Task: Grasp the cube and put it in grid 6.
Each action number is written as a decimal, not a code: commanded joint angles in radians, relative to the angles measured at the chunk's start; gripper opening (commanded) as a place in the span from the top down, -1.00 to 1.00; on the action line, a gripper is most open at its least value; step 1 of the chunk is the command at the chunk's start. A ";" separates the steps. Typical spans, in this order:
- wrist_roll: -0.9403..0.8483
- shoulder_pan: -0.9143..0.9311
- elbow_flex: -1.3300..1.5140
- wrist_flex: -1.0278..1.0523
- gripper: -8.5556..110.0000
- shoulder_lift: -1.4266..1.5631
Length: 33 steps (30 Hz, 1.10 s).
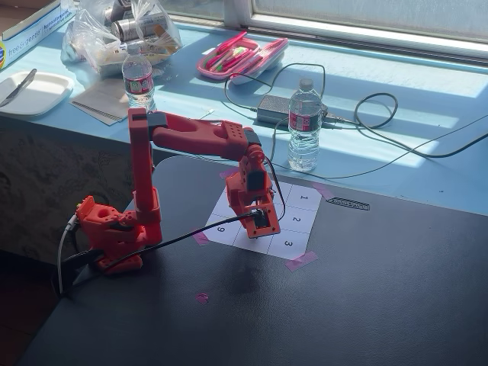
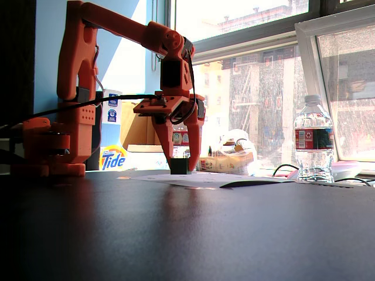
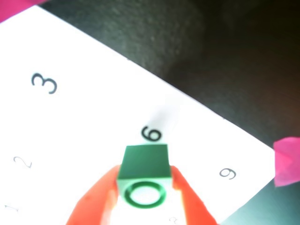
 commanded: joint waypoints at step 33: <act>-0.095 0.249 -0.219 0.252 0.65 0.252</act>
